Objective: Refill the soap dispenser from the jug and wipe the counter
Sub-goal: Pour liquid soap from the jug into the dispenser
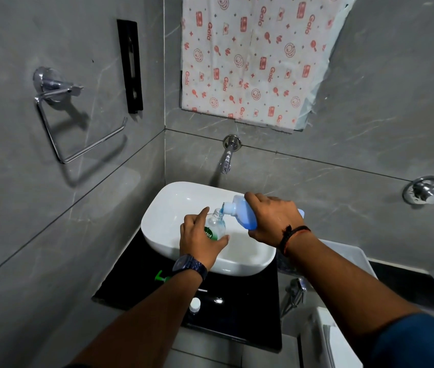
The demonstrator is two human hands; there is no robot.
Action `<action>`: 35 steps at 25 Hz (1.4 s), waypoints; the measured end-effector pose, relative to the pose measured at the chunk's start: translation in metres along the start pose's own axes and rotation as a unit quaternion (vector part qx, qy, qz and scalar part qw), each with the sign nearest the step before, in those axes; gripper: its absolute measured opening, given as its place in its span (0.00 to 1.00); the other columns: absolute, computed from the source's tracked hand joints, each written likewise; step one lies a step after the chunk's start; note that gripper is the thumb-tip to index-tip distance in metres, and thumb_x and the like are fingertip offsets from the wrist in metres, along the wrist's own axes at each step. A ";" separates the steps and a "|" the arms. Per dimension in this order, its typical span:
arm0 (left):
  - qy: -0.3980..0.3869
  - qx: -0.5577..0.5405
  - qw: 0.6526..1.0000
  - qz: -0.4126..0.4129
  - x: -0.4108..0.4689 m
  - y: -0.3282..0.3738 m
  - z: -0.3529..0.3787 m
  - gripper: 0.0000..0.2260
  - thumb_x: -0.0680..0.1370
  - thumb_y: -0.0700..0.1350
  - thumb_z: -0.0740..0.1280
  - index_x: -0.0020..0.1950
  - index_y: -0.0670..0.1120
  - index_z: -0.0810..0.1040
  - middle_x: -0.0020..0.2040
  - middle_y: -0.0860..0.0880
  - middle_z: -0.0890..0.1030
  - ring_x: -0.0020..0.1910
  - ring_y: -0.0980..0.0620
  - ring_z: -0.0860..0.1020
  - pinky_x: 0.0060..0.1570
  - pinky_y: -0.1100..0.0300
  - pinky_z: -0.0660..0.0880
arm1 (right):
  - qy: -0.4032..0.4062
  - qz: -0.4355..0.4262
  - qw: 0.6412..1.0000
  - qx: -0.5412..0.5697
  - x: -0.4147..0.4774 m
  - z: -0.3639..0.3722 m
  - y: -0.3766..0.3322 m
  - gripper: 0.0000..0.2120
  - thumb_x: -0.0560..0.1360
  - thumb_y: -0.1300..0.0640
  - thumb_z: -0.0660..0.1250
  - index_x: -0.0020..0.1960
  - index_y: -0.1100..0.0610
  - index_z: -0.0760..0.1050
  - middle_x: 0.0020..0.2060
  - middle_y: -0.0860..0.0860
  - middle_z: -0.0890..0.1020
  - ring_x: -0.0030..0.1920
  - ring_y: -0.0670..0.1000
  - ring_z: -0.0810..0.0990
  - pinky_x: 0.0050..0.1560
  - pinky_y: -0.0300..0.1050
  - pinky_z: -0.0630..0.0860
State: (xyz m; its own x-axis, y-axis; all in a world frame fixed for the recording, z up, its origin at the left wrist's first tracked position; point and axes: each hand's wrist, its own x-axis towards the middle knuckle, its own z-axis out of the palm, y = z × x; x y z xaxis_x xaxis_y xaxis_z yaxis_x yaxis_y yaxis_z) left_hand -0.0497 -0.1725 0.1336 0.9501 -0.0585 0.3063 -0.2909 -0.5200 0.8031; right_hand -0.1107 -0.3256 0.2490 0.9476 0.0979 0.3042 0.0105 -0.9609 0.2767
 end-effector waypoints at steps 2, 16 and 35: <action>-0.002 0.000 1.000 -0.002 0.000 0.000 0.000 0.38 0.59 0.56 0.76 0.66 0.56 0.67 0.54 0.50 0.70 0.54 0.48 0.71 0.53 0.56 0.71 | -0.003 -0.001 1.000 -0.004 0.000 -0.001 0.000 0.27 0.65 0.48 0.71 0.61 0.52 0.66 0.49 0.52 0.81 0.43 0.58 0.79 0.35 0.44 0.67; -0.008 0.002 1.000 -0.007 0.004 0.005 -0.003 0.38 0.60 0.56 0.77 0.67 0.55 0.66 0.56 0.49 0.70 0.55 0.48 0.71 0.52 0.56 0.72 | -0.008 -0.002 1.000 -0.005 0.004 -0.010 -0.001 0.28 0.66 0.48 0.71 0.62 0.51 0.65 0.51 0.51 0.80 0.44 0.57 0.79 0.36 0.43 0.65; -0.014 0.010 1.000 -0.020 0.009 0.012 -0.008 0.39 0.60 0.57 0.78 0.68 0.56 0.66 0.57 0.50 0.70 0.56 0.48 0.70 0.52 0.57 0.72 | -0.005 -0.002 1.000 -0.002 0.008 -0.020 -0.002 0.27 0.68 0.46 0.71 0.62 0.50 0.65 0.53 0.51 0.80 0.47 0.56 0.79 0.38 0.44 0.70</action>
State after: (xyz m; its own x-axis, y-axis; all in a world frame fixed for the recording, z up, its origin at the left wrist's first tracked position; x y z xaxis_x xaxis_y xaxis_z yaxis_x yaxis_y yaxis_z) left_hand -0.0451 -0.1727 0.1498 0.9636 -0.0619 0.2600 -0.2515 -0.5394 0.8036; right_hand -0.1099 -0.3174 0.2687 0.9509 0.0986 0.2934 0.0128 -0.9596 0.2812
